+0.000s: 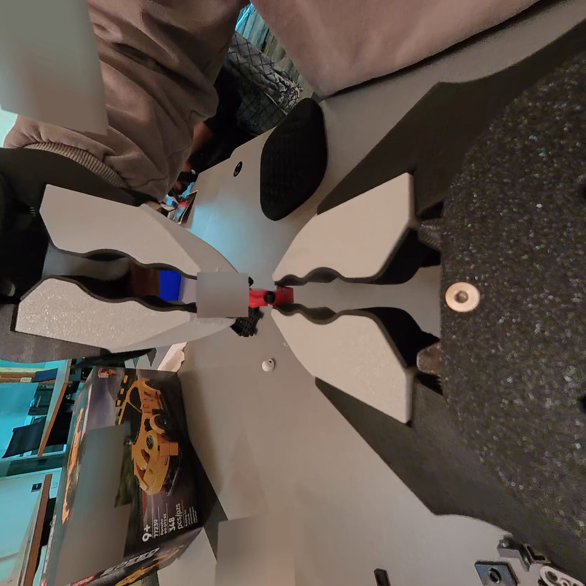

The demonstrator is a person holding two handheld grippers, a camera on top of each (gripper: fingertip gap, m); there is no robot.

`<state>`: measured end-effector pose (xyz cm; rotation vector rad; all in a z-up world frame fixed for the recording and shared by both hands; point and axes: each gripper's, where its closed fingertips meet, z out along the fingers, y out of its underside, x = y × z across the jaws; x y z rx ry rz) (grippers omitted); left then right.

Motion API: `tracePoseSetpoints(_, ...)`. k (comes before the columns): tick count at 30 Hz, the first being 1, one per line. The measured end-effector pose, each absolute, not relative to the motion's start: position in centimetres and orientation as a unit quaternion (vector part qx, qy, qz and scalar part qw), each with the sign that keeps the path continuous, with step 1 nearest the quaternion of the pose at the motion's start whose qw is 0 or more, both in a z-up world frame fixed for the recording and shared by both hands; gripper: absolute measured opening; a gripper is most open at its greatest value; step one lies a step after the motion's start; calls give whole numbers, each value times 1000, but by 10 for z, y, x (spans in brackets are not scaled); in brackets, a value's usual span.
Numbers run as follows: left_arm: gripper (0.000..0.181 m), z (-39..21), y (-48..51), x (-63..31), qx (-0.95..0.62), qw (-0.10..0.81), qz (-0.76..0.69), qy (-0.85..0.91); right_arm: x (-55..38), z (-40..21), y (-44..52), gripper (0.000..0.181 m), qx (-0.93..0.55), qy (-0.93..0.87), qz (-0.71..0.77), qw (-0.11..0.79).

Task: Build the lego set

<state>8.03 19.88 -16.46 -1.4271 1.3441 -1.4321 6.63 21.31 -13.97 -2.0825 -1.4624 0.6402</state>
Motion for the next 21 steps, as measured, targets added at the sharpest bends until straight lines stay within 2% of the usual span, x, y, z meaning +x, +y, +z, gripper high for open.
tracePoseSetpoints(10, 9, -160, 203, 81, -580, 314, -578, 480, 68, -134, 218, 13, -768, -537, 214, 274)
tracePoseSetpoints(17, 8, -162, 203, 85, -576, 333, -572, 479, 71, -138, 218, 13, -771, -535, 203, 280)
tracePoseSetpoints(20, 22, -164, 200, 85, -568, 346, -563, 491, 72, -142, 217, 13, -773, -532, 202, 280)
tracePoseSetpoints(21, 16, -165, 199, 85, -567, 344, -560, 496, 72, -144, 216, 13, -773, -532, 206, 279)
